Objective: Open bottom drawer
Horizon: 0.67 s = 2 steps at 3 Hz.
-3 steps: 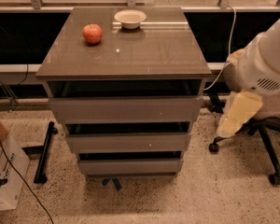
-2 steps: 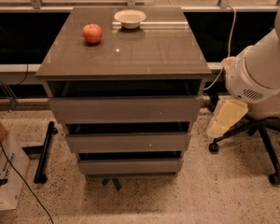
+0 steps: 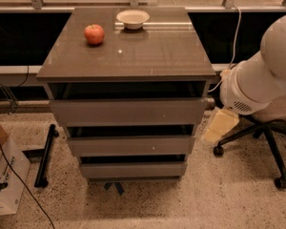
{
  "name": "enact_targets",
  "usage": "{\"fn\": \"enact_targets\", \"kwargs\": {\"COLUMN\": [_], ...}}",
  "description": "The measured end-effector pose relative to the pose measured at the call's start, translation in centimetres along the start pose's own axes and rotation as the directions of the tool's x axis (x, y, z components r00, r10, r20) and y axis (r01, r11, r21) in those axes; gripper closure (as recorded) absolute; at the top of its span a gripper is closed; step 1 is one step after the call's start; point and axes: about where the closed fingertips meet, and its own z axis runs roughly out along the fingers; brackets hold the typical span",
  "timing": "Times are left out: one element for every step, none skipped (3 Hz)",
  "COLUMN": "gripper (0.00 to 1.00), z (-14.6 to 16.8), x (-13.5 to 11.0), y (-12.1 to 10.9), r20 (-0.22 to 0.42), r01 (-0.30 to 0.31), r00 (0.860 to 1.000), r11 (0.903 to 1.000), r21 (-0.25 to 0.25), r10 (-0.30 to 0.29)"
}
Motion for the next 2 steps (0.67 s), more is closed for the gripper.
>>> {"fn": "enact_targets", "kwargs": {"gripper": [0.00,0.00], "z": [3.9,8.8], "x": [0.6,1.2], "y": [1.0,2.9], "r20": [0.048,0.119], "r01": [-0.050,-0.057], "r00": [0.997,0.991], "r11": [0.9979,0.9950], "r21": [-0.040,-0.082], "r10": [0.052,0.066]}}
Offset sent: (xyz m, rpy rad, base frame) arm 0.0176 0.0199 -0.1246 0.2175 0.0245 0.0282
